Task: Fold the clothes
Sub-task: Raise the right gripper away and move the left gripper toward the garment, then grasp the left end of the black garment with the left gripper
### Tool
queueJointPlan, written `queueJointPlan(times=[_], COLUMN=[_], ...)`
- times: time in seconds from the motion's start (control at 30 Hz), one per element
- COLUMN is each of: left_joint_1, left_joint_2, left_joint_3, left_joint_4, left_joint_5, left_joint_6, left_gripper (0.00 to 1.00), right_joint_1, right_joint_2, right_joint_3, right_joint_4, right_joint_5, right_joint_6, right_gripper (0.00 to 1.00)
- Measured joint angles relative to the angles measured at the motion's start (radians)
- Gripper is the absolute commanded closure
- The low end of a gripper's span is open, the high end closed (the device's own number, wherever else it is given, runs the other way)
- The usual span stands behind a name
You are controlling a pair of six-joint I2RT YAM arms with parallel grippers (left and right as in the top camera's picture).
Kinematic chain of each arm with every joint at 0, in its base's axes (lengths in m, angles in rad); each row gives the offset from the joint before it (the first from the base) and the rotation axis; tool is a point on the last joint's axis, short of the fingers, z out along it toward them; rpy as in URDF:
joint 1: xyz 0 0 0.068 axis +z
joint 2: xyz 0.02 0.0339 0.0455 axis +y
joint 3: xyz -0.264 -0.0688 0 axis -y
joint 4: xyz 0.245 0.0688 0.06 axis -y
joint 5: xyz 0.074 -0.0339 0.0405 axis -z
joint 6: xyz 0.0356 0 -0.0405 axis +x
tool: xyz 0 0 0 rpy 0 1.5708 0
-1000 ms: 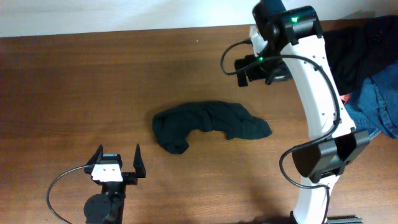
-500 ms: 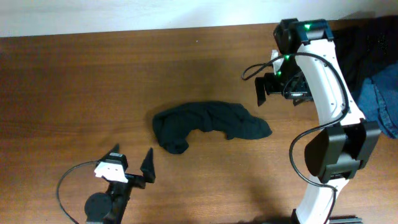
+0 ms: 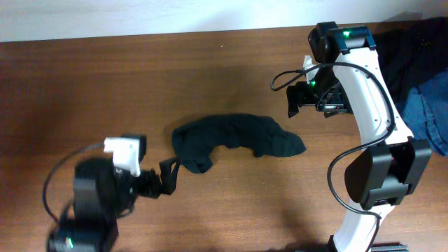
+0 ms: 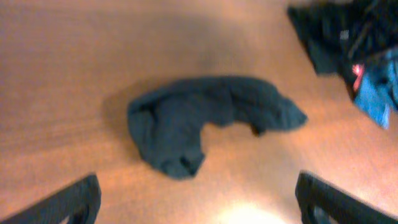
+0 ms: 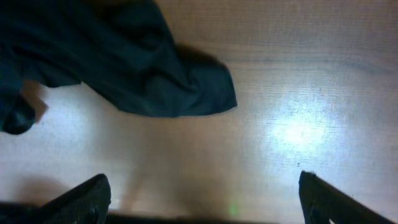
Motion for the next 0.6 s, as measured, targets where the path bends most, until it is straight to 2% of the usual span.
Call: queueJointPlan(times=[0.1, 0.17, 0.3, 0.4, 0.47, 0.5, 0.6], left_joint_1=[-0.052, -0.087, -0.148, -0.177, -0.195, -0.207, -0.266], left_joint_2=[0.226, 0.354, 0.570, 0.685, 0.753, 0.784, 0.863], left_joint_3=[0.216, 0.314, 0.436, 0.451, 0.451, 0.451, 0.451], left_joint_4=[-0.181, -0.230, -0.208, -0.154, -0.115, -0.081, 0.018], left_joint_5=[-0.014, -0.019, -0.020, -0.010, 0.010, 0.018, 0.029], left_joint_6=[0.042, 0.056, 0.071, 0.077, 0.084, 0.083, 0.089], left_gripper=[0.01, 0.00, 0.01, 0.35, 0.48, 0.50, 0.48], right_joint_1=[-0.002, -0.005, -0.029, -0.049, -0.057, -0.058, -0.061], right_joint_2=[0.000, 0.000, -0.006, -0.009, -0.011, -0.011, -0.011], right_joint_3=[-0.001, -0.002, -0.001, -0.001, -0.001, -0.001, -0.001], right_joint_4=[0.034, 0.050, 0.056, 0.040, 0.034, 0.034, 0.035], right_joint_5=[0.005, 0.004, 0.000, -0.011, -0.016, -0.016, -0.020], right_joint_6=[-0.011, -0.019, -0.060, -0.102, -0.121, -0.125, -0.136], right_gripper=[0.10, 0.09, 0.09, 0.09, 0.09, 0.09, 0.08])
